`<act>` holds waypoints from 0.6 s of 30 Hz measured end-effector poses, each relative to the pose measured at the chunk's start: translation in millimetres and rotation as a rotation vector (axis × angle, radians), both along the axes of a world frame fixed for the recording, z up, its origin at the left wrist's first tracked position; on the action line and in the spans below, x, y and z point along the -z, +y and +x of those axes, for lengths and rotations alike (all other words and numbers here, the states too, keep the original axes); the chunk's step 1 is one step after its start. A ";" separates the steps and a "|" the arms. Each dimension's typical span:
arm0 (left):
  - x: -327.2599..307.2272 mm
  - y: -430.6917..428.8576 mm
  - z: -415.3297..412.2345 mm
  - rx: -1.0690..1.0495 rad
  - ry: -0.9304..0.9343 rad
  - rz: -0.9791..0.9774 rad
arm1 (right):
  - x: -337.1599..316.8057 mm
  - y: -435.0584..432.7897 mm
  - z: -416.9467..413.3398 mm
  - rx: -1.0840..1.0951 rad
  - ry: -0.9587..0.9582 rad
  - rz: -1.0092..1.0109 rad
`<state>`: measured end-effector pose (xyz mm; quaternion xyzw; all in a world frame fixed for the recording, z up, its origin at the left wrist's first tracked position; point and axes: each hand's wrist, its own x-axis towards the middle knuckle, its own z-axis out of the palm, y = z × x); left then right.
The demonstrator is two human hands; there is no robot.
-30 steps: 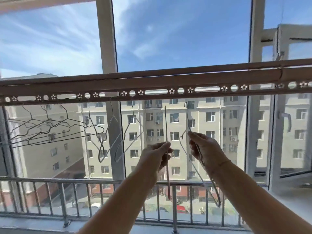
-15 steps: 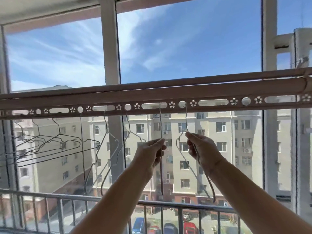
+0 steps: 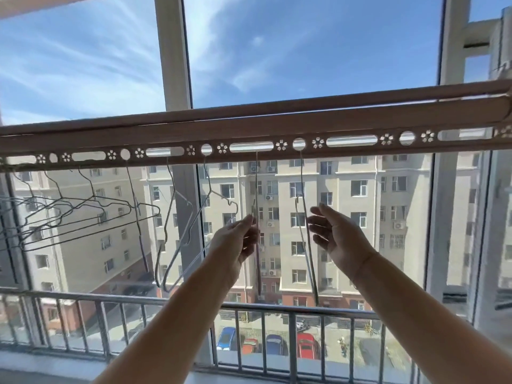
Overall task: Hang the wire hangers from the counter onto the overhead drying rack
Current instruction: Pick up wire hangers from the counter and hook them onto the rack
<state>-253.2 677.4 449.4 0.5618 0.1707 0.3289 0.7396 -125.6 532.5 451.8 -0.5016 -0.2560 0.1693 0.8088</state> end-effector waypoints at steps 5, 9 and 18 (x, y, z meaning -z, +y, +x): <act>38.7 9.2 -26.3 -0.023 0.052 0.006 | 40.9 -23.2 -8.5 0.045 0.041 -0.075; 76.5 4.1 -48.9 -0.015 0.136 0.038 | 82.2 -46.5 -26.6 0.068 -0.008 -0.207; 175.9 -51.3 -76.3 0.225 0.361 0.556 | 173.8 -115.6 -83.0 0.213 -0.378 -0.618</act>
